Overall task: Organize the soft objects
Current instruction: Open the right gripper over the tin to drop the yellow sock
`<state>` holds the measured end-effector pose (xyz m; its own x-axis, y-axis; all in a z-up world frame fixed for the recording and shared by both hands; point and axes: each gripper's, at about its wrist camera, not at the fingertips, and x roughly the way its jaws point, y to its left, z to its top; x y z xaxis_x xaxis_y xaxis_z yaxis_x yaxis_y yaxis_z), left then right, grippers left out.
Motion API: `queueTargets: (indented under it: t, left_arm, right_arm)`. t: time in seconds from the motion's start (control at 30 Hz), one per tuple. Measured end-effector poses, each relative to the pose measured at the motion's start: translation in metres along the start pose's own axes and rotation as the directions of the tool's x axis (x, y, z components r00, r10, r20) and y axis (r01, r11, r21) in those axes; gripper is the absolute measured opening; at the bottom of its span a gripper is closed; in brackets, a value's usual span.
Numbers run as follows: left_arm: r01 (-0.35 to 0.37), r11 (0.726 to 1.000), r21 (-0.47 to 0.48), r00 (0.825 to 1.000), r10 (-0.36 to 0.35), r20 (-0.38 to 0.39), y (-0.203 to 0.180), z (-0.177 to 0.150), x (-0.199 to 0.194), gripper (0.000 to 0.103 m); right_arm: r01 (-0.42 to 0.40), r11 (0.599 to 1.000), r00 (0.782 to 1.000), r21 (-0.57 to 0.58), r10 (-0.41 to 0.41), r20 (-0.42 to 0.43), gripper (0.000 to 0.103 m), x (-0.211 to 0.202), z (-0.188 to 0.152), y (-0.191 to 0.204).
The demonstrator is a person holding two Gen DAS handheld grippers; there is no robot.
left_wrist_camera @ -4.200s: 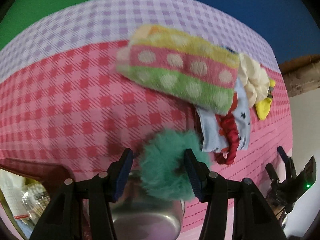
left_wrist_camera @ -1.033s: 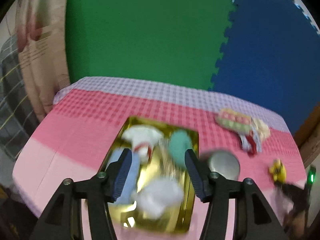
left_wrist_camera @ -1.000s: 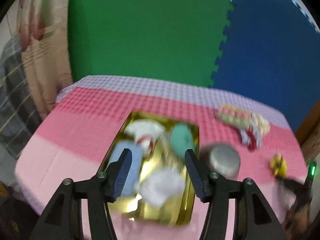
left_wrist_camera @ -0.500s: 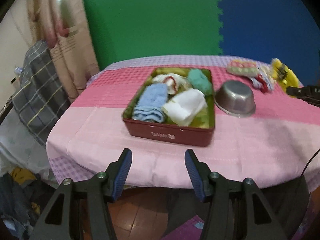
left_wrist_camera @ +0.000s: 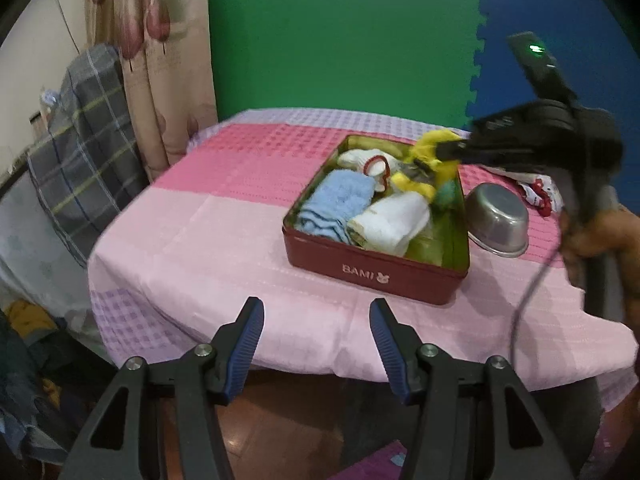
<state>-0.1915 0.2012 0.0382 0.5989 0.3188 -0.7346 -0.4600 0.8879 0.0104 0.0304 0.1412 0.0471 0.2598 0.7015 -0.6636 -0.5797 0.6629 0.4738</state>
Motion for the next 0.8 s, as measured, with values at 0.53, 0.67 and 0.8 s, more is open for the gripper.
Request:
queueTargets:
  t: [0.53, 0.67, 0.8]
  left_arm:
    - [-0.004, 1.0, 0.014, 0.999, 0.004, -0.035, -0.002, -0.005, 0.01, 0.056]
    - [-0.003, 0.999, 0.038, 1.0, 0.005, -0.029, -0.008, -0.007, 0.008, 0.056]
    - [-0.004, 0.998, 0.058, 1.0, 0.005, -0.021, -0.015, -0.008, 0.004, 0.056]
  right_arm:
    - [0.139, 0.979, 0.959, -0.151, -0.095, 0.266, 0.078, -0.046, 0.012, 0.023]
    - [0.29, 0.94, 0.901, -0.182, -0.204, 0.382, 0.093, -0.091, -0.025, 0.016]
    - [0.447, 0.88, 0.849, -0.162, -0.36, 0.387, 0.1, -0.113, -0.065, -0.023]
